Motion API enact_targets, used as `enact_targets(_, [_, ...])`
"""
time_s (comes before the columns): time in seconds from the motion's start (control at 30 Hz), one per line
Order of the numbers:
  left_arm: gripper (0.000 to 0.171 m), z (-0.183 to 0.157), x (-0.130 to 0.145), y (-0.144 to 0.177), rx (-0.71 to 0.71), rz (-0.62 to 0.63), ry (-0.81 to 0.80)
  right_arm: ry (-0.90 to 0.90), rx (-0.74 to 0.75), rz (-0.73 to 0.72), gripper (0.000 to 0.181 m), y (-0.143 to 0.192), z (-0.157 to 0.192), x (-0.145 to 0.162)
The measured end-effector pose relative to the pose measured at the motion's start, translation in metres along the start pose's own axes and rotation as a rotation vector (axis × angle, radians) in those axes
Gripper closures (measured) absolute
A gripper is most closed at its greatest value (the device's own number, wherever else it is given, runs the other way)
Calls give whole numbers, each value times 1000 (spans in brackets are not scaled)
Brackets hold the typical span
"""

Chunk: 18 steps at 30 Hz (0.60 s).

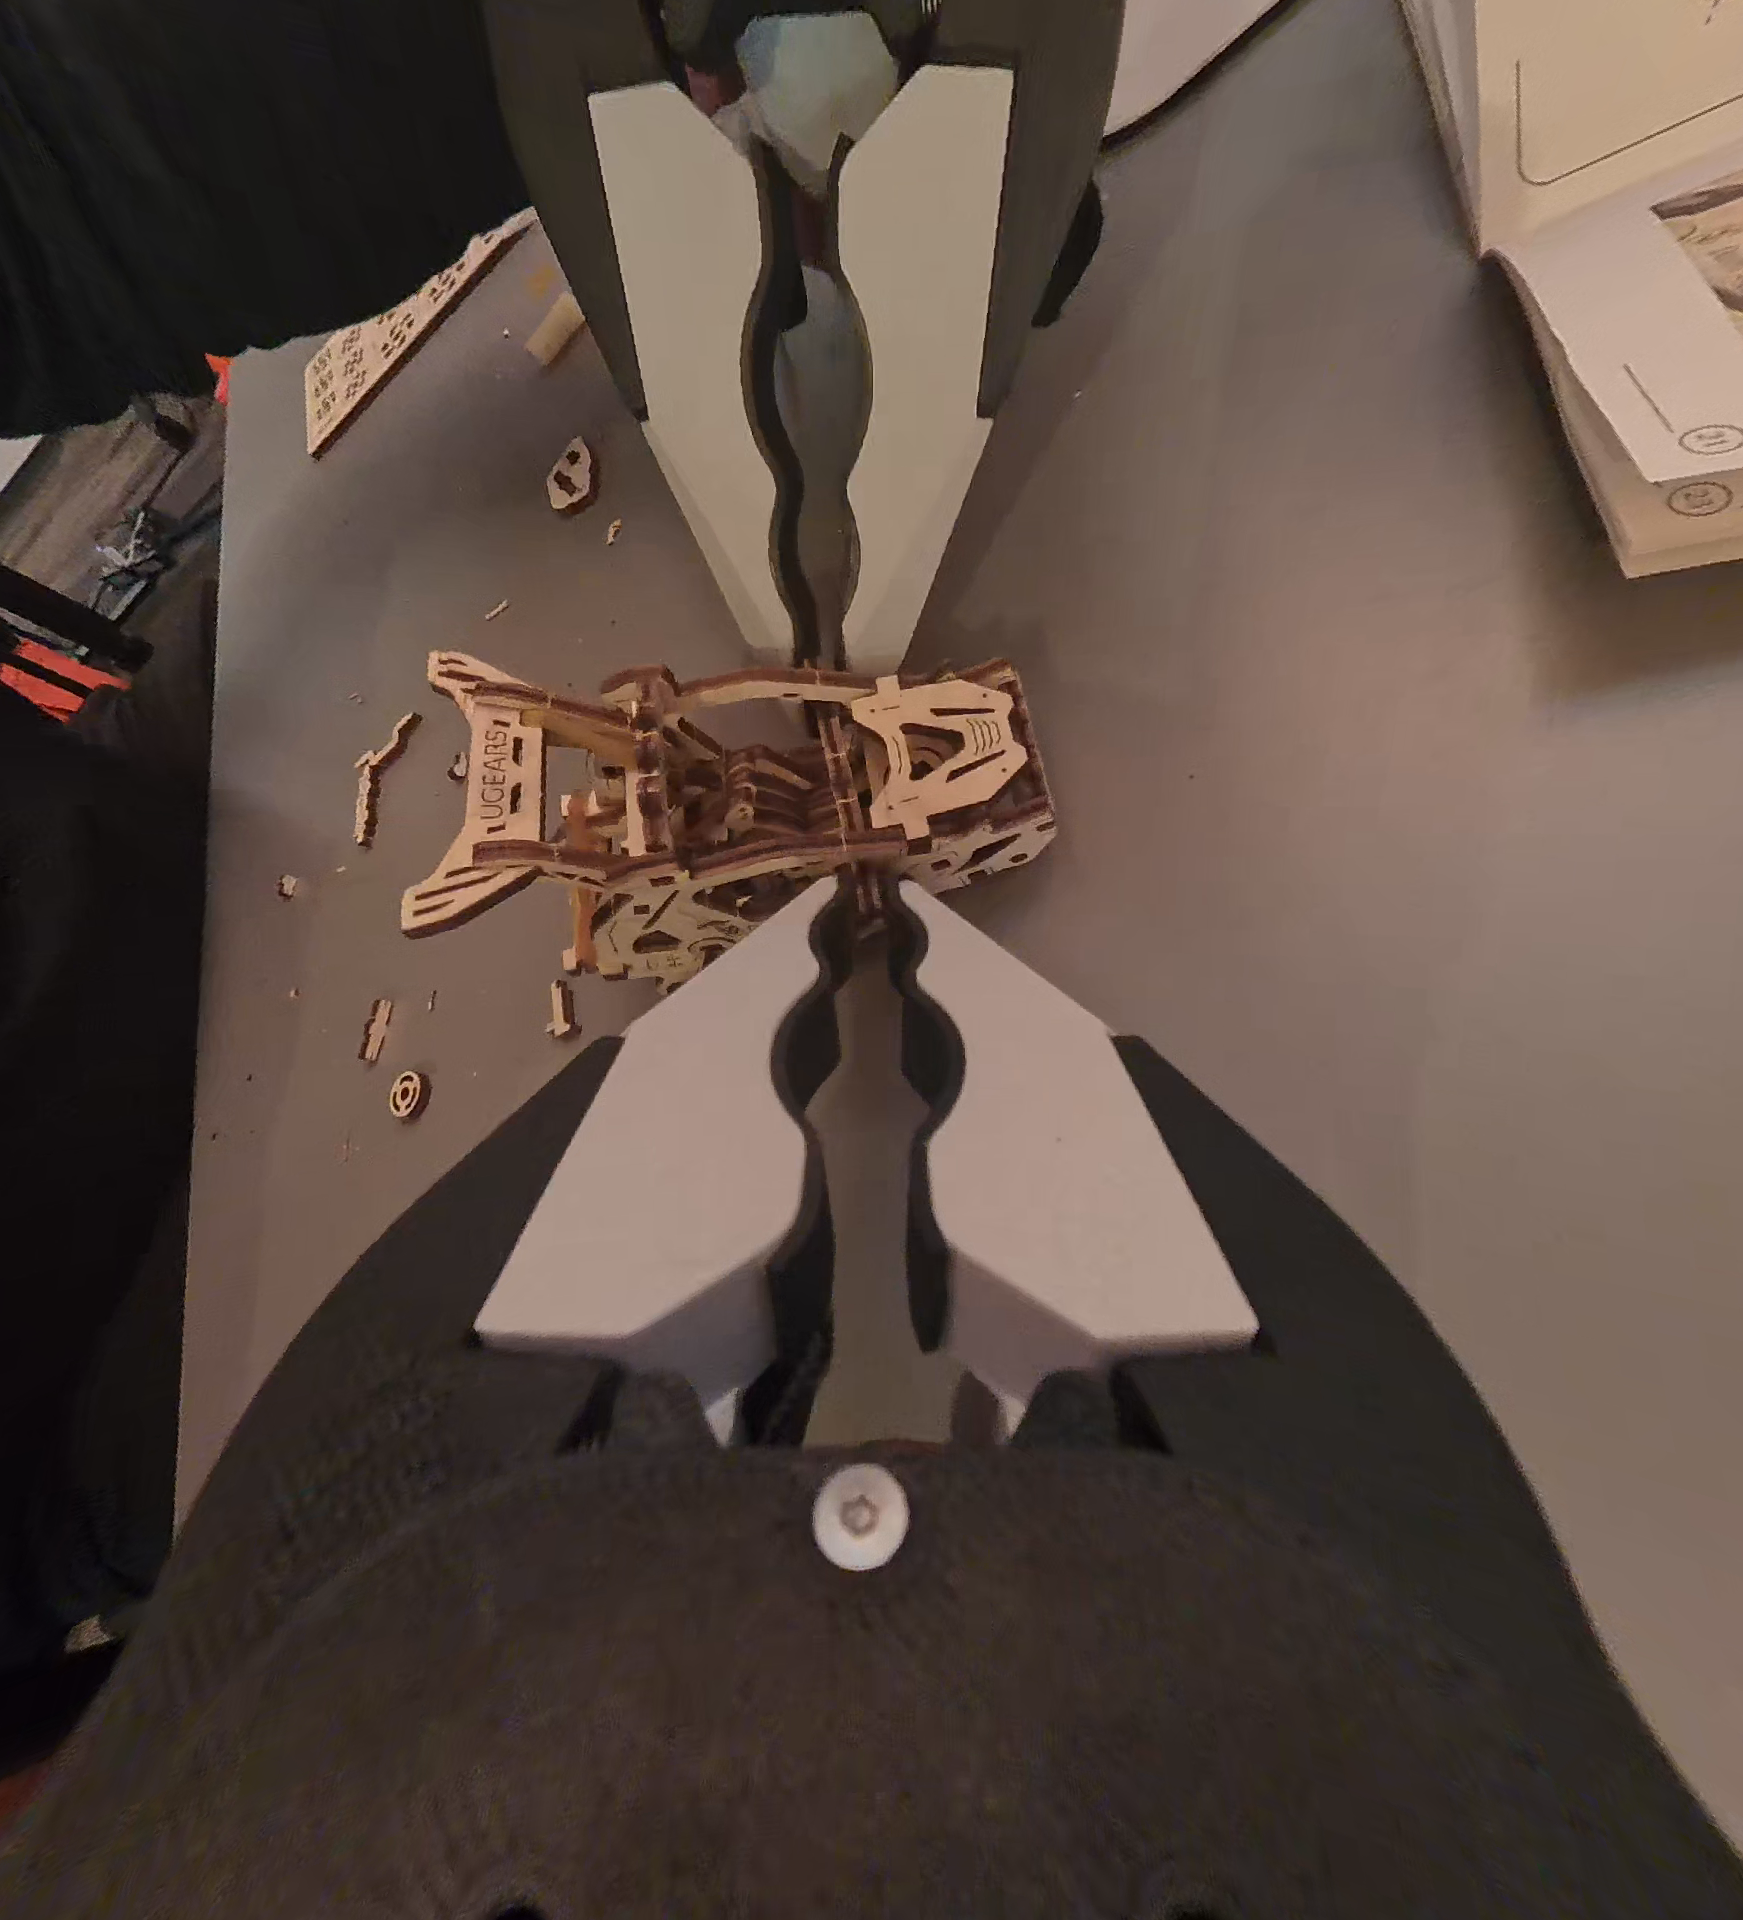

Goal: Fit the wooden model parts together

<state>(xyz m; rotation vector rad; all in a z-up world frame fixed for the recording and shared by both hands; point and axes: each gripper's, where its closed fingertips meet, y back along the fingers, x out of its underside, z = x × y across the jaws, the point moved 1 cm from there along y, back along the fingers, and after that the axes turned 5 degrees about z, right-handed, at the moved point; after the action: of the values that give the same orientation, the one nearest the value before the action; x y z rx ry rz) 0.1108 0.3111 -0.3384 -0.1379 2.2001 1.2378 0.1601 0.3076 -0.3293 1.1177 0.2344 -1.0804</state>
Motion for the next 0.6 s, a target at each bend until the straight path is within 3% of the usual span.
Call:
enact_targets(0.23, [158,8,2,4,-58,-43,44,-14,2,-6,179,0,-2,-1])
enact_targets(0.33, [145,16,1,12,-161,-61,38,-17,0,-6,179,0,-3,-2])
enact_targets(0.47, [111,21,-3,17,-243,-96,25,-15,-2,-4,179,-1,-3,-2])
enact_targets(0.6, [113,24,-8,10,-198,-123,36,-16,-4,-3,179,-1,-2,-2])
